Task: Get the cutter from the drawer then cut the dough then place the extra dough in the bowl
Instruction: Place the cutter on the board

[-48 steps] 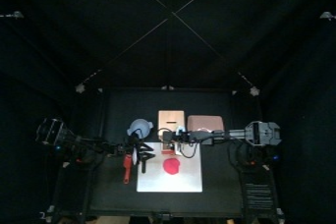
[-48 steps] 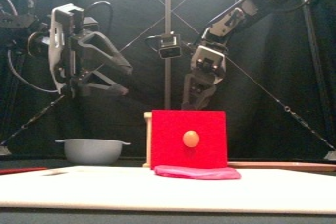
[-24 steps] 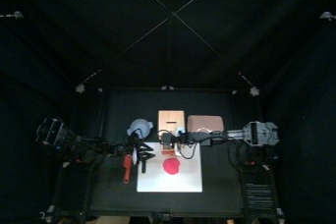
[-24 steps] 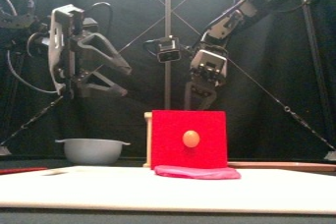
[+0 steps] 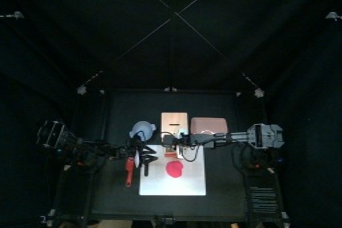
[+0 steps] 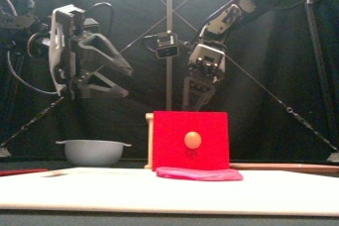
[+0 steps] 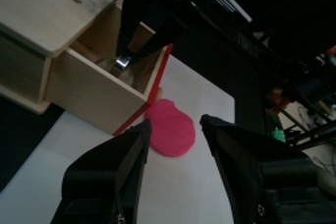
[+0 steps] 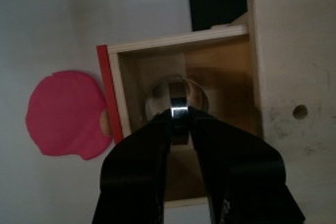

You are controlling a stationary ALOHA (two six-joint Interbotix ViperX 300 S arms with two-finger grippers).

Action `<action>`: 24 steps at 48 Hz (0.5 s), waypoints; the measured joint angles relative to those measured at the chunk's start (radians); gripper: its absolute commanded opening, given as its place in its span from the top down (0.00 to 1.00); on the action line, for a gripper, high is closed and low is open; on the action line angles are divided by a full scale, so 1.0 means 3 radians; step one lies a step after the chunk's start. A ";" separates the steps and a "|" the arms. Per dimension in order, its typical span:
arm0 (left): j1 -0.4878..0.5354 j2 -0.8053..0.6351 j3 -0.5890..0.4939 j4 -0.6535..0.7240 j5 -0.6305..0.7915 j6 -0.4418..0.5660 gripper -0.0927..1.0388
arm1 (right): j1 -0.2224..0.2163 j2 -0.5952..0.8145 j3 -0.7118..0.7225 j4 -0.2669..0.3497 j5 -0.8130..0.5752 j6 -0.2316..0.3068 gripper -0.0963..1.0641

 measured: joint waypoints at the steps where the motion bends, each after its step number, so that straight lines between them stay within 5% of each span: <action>1: 0.0000 0.0005 0.0000 0.0000 0.0000 0.0000 0.19 | 0.0000 0.0005 0.0000 0.0000 0.0000 0.0000 0.39; 24: 0.0000 0.0005 0.0000 0.0000 0.0000 0.0000 0.19 | 0.0000 0.0015 -0.0010 -0.0005 0.0010 0.0000 0.41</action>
